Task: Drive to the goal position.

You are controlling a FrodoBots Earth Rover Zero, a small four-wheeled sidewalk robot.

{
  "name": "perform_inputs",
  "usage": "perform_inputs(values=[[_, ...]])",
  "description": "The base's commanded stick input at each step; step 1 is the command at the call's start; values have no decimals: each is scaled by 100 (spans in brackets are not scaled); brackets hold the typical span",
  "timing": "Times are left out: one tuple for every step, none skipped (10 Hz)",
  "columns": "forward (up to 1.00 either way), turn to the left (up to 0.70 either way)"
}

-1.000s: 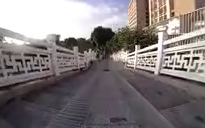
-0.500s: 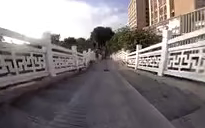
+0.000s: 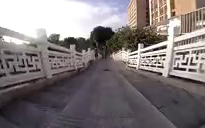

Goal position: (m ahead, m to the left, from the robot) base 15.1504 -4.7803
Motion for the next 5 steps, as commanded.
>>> perform_inputs(values=[[45, 0], [45, 0], [45, 0], [45, 0], [45, 0]])
